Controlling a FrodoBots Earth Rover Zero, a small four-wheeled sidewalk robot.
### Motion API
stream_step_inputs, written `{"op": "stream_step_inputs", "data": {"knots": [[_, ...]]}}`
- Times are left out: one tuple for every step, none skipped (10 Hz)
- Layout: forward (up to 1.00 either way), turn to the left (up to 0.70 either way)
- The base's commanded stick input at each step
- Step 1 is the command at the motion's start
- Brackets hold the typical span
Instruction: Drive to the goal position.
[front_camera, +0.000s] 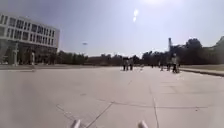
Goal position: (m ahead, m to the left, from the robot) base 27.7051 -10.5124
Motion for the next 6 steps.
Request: {"op": "stream_step_inputs", "data": {"knots": [[0.70, -0.11], [0.70, -0.18], [0.70, -0.18], [0.70, -0.14], [0.70, -0.03], [0.70, 0.00]]}}
